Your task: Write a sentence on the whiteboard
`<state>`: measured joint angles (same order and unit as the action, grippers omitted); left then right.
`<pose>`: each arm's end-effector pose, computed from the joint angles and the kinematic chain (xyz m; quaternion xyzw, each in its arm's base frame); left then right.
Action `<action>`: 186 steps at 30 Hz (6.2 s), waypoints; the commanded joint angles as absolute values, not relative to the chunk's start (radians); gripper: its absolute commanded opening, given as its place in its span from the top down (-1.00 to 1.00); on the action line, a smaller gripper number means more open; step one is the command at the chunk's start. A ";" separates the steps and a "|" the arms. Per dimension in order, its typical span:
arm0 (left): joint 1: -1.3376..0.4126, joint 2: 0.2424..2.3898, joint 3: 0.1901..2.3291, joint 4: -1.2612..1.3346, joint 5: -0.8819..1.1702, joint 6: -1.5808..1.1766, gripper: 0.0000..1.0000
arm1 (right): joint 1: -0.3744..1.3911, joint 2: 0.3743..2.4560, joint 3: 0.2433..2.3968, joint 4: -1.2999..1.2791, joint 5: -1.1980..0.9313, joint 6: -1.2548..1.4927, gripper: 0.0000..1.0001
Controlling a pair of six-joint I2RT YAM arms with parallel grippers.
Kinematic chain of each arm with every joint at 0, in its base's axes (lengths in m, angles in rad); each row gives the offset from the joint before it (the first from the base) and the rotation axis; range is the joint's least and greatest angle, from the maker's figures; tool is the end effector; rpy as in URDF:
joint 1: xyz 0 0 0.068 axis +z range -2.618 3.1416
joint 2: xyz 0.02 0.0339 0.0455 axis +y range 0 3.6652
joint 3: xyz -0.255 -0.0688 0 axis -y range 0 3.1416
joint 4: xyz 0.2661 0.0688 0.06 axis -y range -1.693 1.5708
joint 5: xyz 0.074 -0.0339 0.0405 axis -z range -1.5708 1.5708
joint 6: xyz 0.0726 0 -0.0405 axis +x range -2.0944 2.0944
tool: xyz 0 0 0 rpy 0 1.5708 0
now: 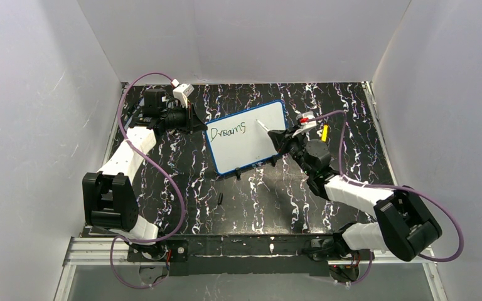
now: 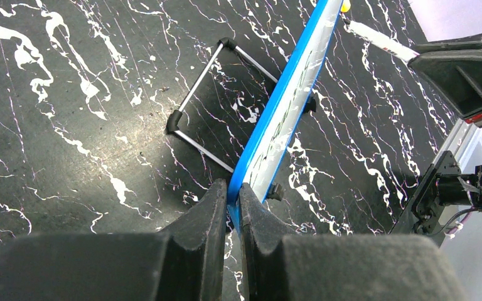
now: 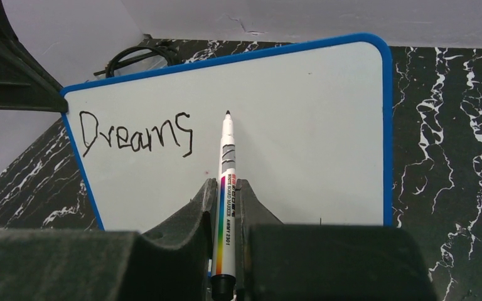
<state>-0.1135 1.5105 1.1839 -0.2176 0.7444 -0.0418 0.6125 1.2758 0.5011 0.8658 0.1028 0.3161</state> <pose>0.3769 -0.0925 0.2735 0.2076 0.8046 -0.3513 0.4315 0.2691 0.1800 0.2275 -0.0619 0.6715 0.2993 0.6750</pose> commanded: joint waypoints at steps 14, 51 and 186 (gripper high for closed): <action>-0.118 1.477 1.184 -0.226 0.770 -0.044 1.00 | 0.581 1.352 0.560 0.969 0.062 0.327 0.97; -0.118 1.476 1.185 -0.226 0.774 -0.045 1.00 | 0.581 1.324 0.499 0.908 0.100 0.309 0.97; -0.118 1.474 1.187 -0.225 0.778 -0.047 1.00 | 0.581 1.349 0.488 0.955 0.150 0.296 0.97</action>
<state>-0.1135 1.5105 1.1839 -0.2176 0.7490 -0.0444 0.5838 1.3376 0.4934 0.9295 0.1280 0.3126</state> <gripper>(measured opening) 0.086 0.186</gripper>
